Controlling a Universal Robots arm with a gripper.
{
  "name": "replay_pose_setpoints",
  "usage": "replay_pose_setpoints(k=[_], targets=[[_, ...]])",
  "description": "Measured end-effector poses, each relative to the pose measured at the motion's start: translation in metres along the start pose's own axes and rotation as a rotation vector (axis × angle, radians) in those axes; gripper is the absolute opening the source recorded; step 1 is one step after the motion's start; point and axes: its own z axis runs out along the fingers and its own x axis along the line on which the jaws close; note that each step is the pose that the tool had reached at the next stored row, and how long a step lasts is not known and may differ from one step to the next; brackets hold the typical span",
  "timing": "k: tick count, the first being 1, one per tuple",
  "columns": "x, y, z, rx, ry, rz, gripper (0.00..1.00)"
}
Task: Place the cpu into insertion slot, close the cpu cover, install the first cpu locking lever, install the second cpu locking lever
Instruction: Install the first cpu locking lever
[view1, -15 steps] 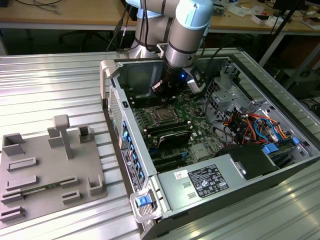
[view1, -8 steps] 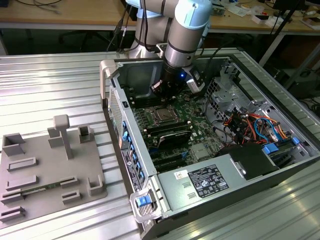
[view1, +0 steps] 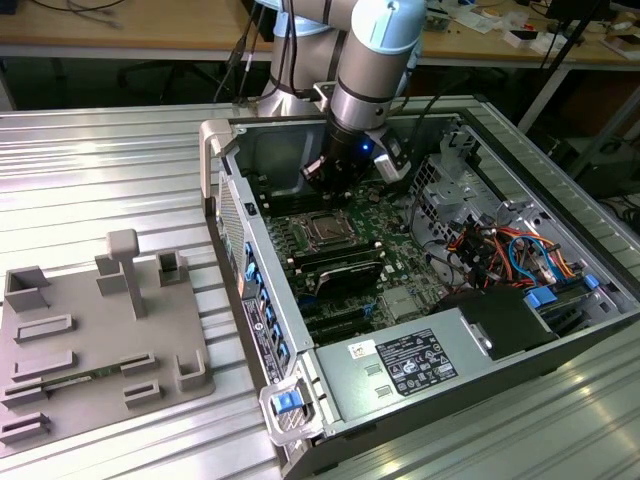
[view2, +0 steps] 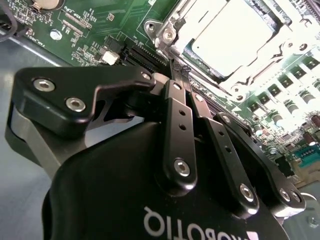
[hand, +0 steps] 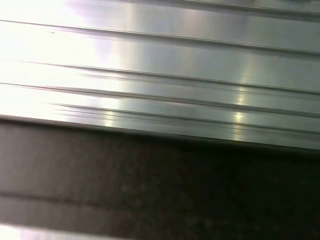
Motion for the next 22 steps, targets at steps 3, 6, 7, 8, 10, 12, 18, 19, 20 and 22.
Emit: replay_pose_setpoints(k=[3,6,7,8,10,12,18,19,20,22], targets=[[0.0001,-0.0011,-0.0011,-0.0001,0.0000,0.000,0.11],[0.0004,-0.0039,-0.0036,0.0001,0.0001,0.000,0.11],[0.0004,-0.0040,-0.0046,0.0000,0.0000,0.000,0.11],[0.0004,-0.0040,-0.0062,0.0000,0.0000,0.000,0.11],[0.0003,-0.0039,-0.0091,-0.0001,0.0000,0.000,0.11],[0.0002,-0.0038,-0.0130,0.0000,0.0000,0.000,0.11],[0.0002,-0.0046,-0.0188,0.0005,0.0000,0.000,0.11],[0.0003,-0.0053,-0.0192,0.0006,0.0000,0.000,0.11],[0.0004,-0.0060,-0.0193,0.0007,0.0001,0.001,0.11],[0.0004,-0.0064,-0.0192,0.0006,-0.0001,0.004,0.11]])
